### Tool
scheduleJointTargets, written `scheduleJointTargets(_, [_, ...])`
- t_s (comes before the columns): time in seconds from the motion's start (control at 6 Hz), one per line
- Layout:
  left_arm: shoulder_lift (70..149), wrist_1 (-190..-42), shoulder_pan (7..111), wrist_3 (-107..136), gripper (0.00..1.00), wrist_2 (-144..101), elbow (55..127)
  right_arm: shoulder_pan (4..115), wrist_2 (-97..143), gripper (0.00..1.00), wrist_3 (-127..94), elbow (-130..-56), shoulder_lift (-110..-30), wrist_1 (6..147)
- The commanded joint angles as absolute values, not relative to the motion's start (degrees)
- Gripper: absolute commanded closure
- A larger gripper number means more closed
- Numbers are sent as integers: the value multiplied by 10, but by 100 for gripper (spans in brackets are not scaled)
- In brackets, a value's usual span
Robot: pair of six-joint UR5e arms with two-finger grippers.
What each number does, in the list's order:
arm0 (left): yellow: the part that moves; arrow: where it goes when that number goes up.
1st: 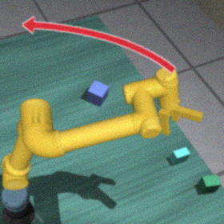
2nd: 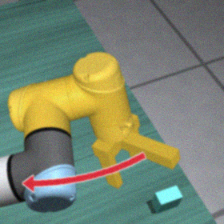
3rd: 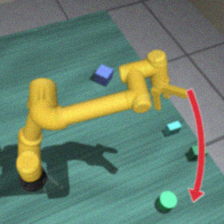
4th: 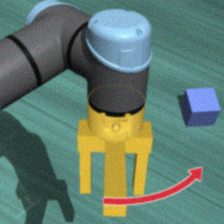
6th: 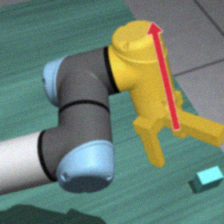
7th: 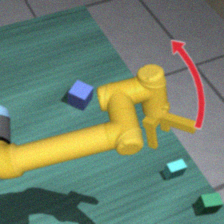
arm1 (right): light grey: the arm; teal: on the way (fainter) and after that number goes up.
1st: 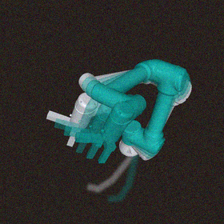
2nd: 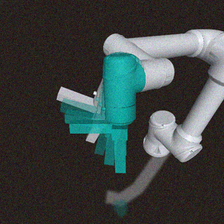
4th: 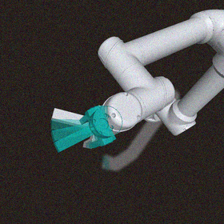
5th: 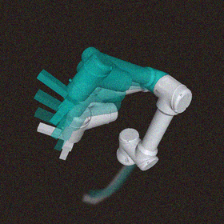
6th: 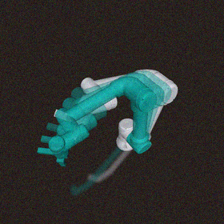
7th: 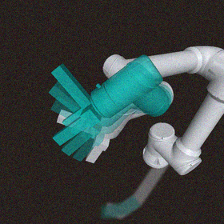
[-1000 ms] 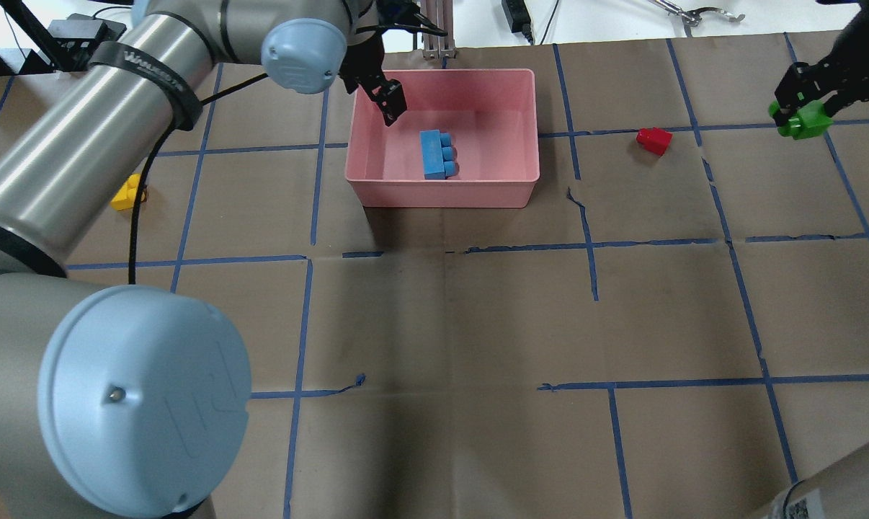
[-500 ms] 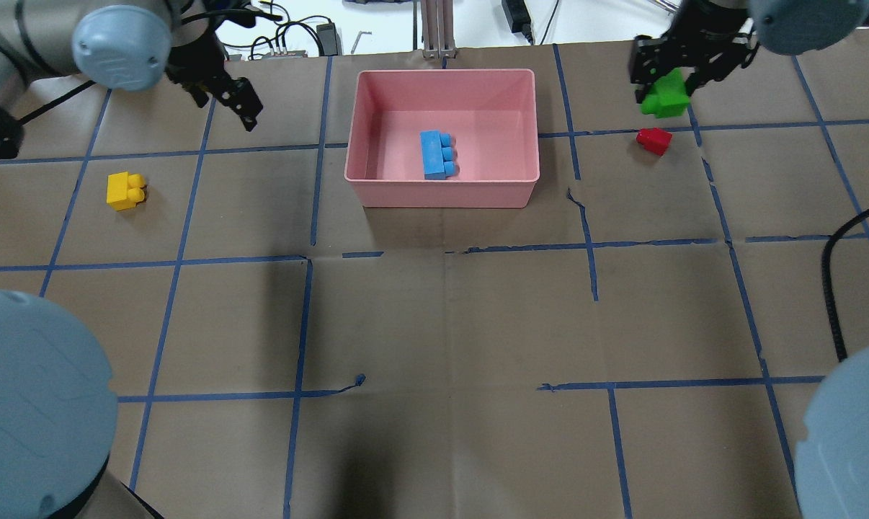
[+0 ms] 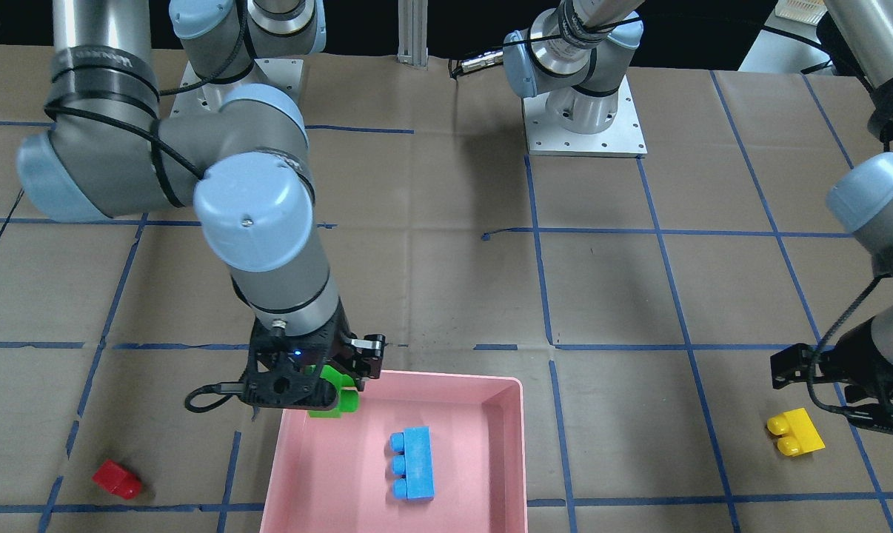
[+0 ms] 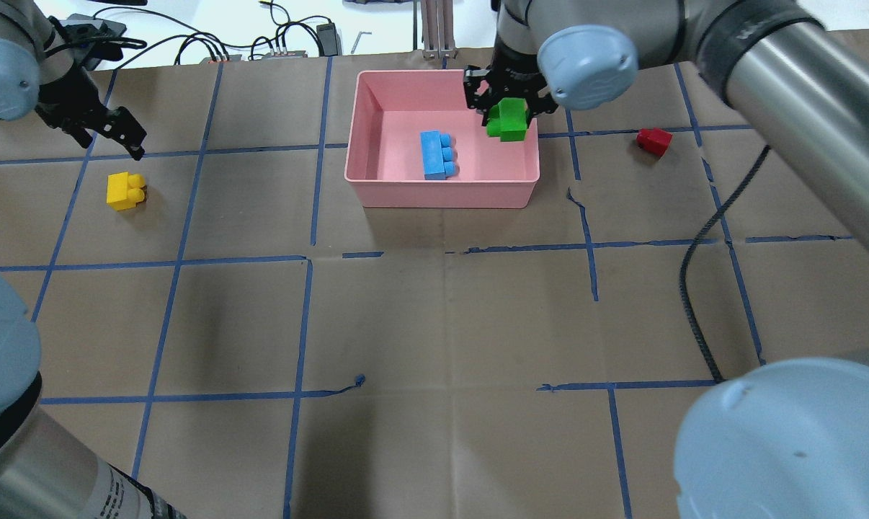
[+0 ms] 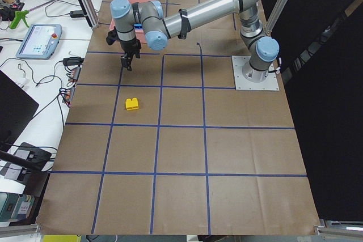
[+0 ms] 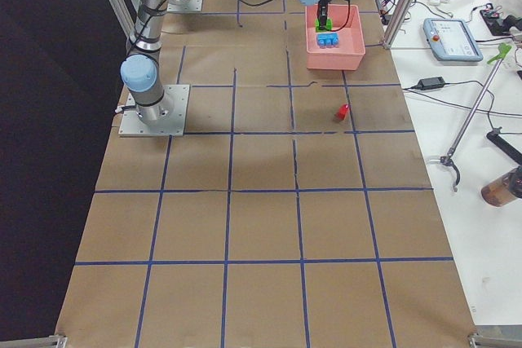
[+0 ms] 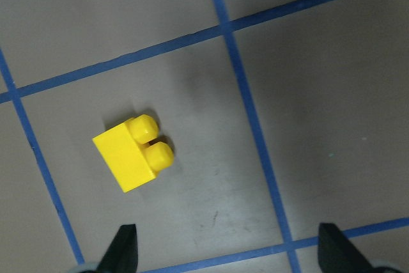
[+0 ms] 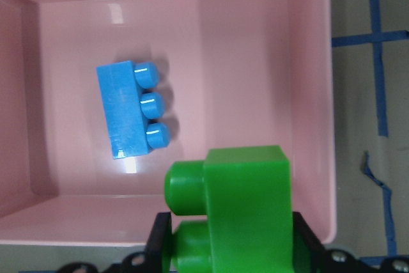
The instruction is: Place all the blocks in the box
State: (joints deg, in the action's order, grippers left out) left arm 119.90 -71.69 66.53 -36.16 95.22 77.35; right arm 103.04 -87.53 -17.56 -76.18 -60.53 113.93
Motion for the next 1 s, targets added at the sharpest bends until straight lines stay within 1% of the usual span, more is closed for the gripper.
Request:
scheduleJointTargets(0.0, [1255,-694,635,-360,6,953,761,1042,-880,46,-145,-767,-559,1221])
scheduleJointTargets(0.17, [1286,-658,611,-354,10,949,764,1037,-896,43,-115,-764,-549,1238])
scheduleJointTargets(0.33, [1301,-611,611,-323,10,950,772,1033,-897,28,-114,-760,-548,1247])
scheduleJointTargets(0.5, [1305,-606,613,-294,10,939,773,1031,-898,1,-123,-759,-551,1259])
scheduleJointTargets(0.83, [1310,-603,627,-236,11,904,766,1021,-898,0,-121,-748,-575,1244])
